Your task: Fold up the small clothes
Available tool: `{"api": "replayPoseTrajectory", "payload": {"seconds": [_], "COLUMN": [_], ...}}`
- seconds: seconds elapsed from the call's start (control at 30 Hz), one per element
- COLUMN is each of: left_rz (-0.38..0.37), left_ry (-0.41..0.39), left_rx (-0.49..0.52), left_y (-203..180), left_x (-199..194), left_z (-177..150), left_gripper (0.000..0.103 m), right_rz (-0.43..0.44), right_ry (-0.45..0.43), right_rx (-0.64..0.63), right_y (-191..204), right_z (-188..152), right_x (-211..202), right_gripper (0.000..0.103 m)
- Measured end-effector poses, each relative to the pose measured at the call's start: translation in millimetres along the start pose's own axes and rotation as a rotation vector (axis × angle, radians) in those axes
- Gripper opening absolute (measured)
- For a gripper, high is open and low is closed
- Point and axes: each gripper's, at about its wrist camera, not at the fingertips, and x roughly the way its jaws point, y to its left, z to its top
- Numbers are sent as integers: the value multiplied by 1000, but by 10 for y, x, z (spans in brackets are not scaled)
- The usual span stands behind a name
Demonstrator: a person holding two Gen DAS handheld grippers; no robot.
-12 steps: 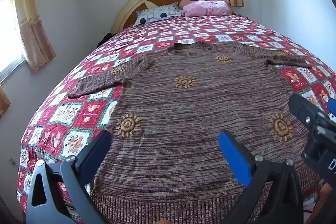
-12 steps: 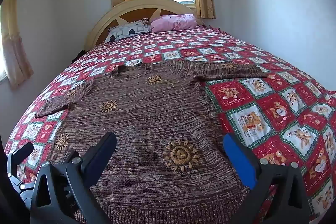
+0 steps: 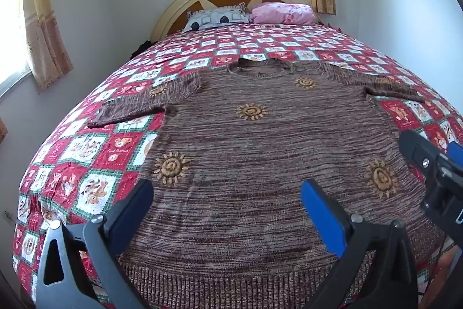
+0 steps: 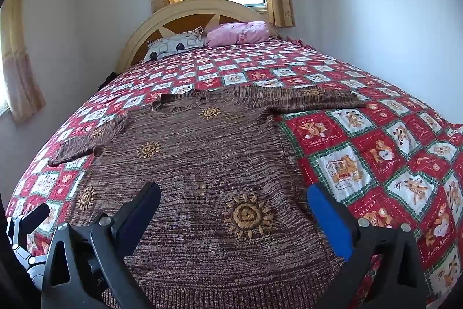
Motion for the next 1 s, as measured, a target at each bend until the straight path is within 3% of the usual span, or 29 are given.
{"api": "replayPoseTrajectory", "payload": {"seconds": [1.0], "left_rz": [6], "left_ry": [-4], "left_rx": [-12], "left_y": [69], "left_x": [27], "left_z": [-28], "left_gripper": [103], "right_rz": [20], "right_ry": [42], "right_rx": [25], "right_y": [-64], "right_z": [-2], "right_x": [85], "right_gripper": [102]}}
